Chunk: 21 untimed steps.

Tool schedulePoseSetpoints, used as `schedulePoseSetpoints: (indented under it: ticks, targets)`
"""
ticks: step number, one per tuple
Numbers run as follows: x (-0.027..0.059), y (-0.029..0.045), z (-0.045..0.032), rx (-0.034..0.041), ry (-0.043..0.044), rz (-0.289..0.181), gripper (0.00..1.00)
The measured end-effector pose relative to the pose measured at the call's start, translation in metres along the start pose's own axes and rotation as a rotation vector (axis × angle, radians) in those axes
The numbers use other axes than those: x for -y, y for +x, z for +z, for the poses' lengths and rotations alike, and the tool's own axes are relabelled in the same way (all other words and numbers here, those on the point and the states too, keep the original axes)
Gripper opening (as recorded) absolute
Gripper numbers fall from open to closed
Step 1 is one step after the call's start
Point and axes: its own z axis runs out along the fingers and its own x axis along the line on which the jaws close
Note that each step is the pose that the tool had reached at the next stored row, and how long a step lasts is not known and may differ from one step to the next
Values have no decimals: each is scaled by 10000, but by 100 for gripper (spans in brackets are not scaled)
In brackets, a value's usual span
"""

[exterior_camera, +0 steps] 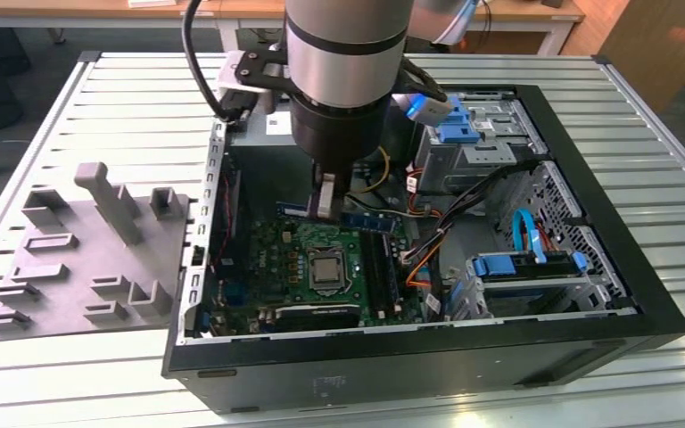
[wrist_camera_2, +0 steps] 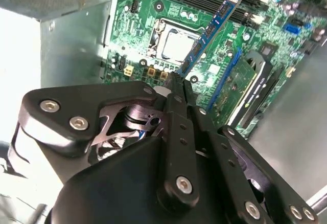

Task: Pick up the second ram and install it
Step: 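Insert the second ram into the second slot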

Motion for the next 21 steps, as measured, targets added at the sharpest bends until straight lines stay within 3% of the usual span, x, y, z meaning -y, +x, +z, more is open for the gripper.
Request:
schedulePoseSetpoints:
  ticks: [21]
  targets:
    - [1, 2, 23, 153, 259, 3803, 13]
